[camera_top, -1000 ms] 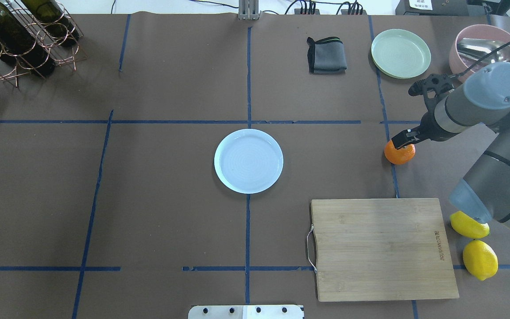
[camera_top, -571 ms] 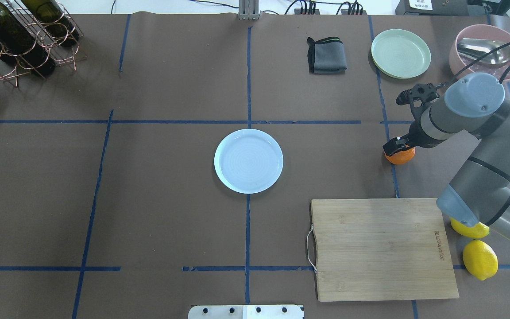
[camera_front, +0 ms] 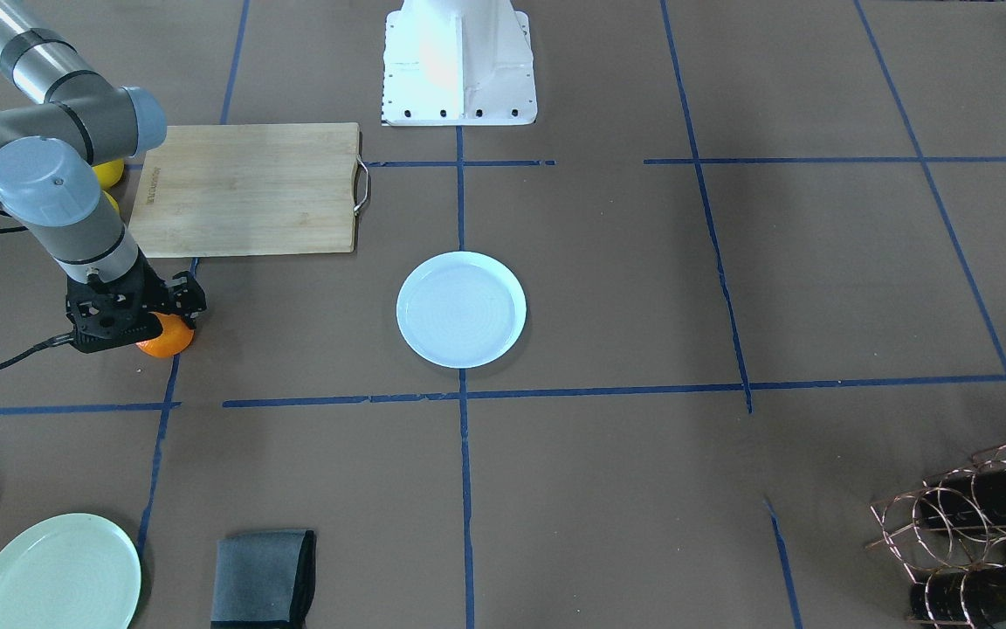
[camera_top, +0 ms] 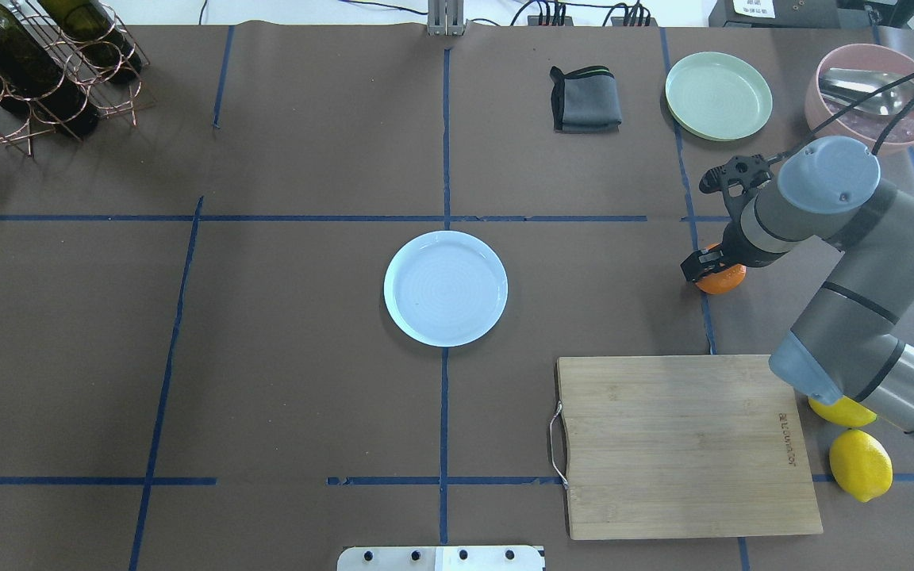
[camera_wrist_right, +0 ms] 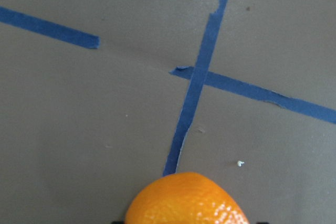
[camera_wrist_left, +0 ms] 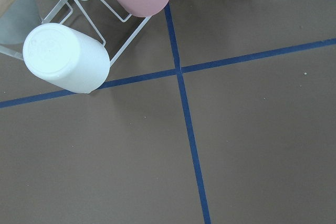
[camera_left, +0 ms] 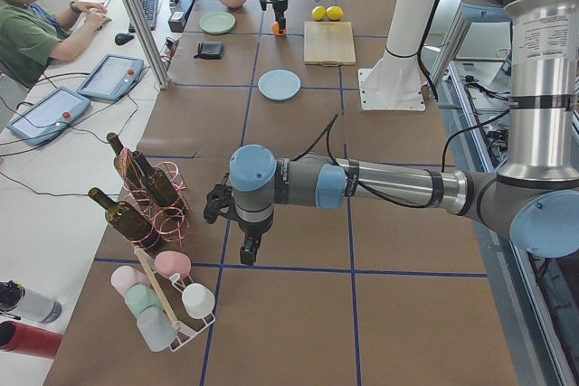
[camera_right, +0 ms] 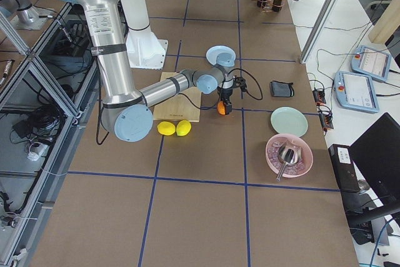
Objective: Pick orange to plate
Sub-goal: 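Close the right gripper around the orange, then lift the orange with the right gripper and carry it over the plate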
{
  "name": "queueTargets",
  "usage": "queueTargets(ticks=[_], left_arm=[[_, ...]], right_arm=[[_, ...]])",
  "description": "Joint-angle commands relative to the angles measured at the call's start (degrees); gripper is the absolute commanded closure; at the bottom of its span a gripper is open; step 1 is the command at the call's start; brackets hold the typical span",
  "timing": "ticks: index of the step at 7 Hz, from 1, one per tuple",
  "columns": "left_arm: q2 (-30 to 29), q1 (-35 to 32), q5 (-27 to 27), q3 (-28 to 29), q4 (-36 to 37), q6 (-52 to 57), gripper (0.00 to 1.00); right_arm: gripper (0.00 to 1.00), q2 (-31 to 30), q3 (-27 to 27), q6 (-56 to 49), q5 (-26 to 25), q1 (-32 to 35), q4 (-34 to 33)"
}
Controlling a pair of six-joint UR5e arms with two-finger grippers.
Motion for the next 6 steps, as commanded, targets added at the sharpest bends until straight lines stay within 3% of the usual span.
queueTargets(ticks=[1,4,6], left_arm=[[0.0,0.0,0.0,-0.2,0.0,0.0,0.0],[0.0,0.0,0.0,-0.3,0.1,0.0,0.0],[0.1,-0.1,0.0,-0.4,0.1,0.0,0.0]], right_arm=[[0.79,0.3,0.4,0.3,-0.1,0.0,0.0],[0.76,11.7,-0.2,15.0,-0.1,-3.3,-1.9],[0.75,24.1,-2.1,23.8,-5.8,-8.1,-11.9]])
